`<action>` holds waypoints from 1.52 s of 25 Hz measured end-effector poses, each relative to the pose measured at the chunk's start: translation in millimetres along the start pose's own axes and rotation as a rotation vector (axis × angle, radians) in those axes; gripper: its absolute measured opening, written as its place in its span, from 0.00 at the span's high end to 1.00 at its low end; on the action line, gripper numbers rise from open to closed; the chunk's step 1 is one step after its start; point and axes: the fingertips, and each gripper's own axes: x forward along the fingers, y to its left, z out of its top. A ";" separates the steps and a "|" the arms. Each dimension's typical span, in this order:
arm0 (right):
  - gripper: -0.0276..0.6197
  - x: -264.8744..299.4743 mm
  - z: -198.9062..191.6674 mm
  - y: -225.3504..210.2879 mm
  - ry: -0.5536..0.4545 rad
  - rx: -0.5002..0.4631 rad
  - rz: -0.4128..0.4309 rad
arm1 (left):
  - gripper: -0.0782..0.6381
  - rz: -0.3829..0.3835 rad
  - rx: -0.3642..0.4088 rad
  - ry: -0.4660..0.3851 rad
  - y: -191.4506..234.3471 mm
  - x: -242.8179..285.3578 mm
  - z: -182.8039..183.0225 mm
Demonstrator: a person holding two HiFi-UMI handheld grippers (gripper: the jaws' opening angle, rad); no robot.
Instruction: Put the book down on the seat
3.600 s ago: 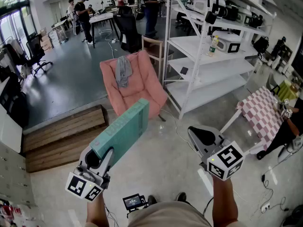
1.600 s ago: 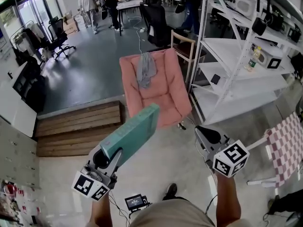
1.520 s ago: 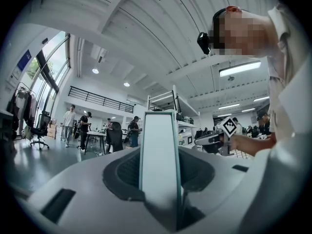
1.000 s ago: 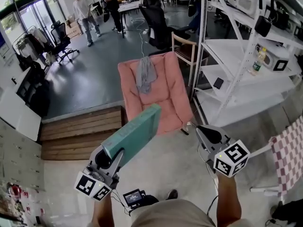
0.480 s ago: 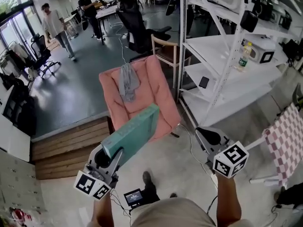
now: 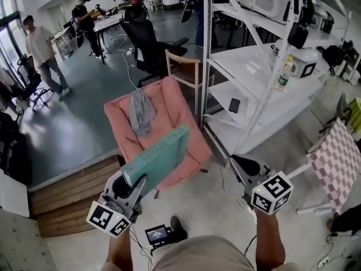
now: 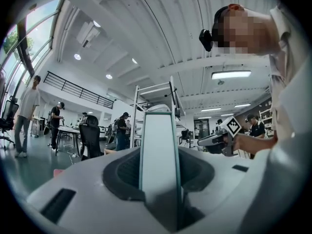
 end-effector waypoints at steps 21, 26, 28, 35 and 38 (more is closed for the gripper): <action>0.97 142.7 27.4 -22.0 0.041 0.002 -0.138 | 0.67 -0.099 -0.042 0.025 166.6 59.9 -19.7; 0.97 182.4 23.0 -29.8 0.067 -0.010 -0.113 | 0.67 -0.070 -0.060 0.038 198.1 68.9 -34.5; 0.97 201.5 18.9 -37.4 0.073 -0.007 -0.093 | 0.67 -0.054 -0.060 0.049 209.4 76.1 -42.1; 0.97 273.3 -1.2 -75.4 0.092 0.018 0.029 | 0.67 0.043 -0.050 0.120 242.2 114.0 -71.8; 0.97 298.8 -12.3 -102.2 0.112 0.037 0.064 | 0.67 0.083 -0.060 0.156 254.5 139.0 -88.5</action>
